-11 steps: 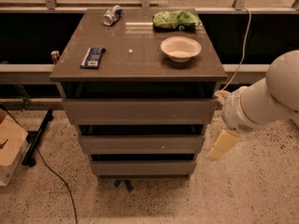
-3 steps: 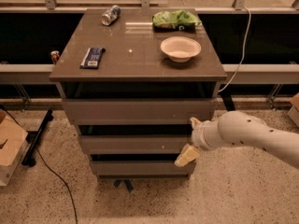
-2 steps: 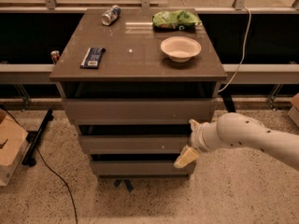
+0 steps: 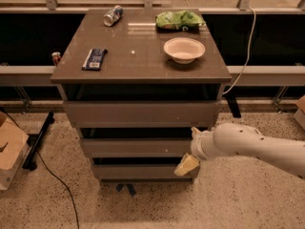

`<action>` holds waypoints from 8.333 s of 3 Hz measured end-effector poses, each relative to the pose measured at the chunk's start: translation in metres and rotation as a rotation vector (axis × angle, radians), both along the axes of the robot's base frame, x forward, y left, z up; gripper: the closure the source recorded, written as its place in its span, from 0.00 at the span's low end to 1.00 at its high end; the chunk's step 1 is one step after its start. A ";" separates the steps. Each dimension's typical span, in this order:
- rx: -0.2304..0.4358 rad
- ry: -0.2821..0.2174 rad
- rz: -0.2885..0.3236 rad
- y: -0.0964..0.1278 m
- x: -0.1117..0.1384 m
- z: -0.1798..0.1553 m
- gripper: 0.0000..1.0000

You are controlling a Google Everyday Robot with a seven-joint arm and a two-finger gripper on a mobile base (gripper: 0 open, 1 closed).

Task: Open middle drawer

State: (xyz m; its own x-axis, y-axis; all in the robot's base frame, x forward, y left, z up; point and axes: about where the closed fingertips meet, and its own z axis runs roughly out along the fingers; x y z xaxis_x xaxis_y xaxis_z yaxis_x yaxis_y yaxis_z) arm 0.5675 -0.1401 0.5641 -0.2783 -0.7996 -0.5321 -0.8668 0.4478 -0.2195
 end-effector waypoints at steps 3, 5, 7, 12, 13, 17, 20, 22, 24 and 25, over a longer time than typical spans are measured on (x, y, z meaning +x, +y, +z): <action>0.059 0.040 0.040 0.028 0.050 -0.091 0.00; 0.065 0.075 0.068 0.034 0.095 -0.133 0.00; 0.002 0.178 0.104 0.021 0.089 -0.155 0.42; -0.073 0.152 0.006 0.025 0.067 -0.100 0.00; -0.101 0.150 -0.084 0.046 0.051 -0.046 0.00; -0.075 0.237 -0.110 0.058 0.013 -0.058 0.00; 0.062 0.245 -0.066 0.062 0.052 -0.090 0.00; 0.105 0.306 -0.052 0.056 0.051 -0.119 0.27; 0.097 0.343 -0.057 0.047 0.030 -0.129 0.54; 0.097 0.343 -0.057 0.047 0.030 -0.126 0.40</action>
Offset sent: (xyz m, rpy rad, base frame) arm 0.0404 0.0240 -0.0823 0.0509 0.0272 0.0290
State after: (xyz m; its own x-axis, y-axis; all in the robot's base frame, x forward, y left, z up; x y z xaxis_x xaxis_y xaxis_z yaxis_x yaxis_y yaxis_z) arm 0.5972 -0.0929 0.4377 -0.4965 -0.7282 -0.4725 -0.8556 0.5023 0.1250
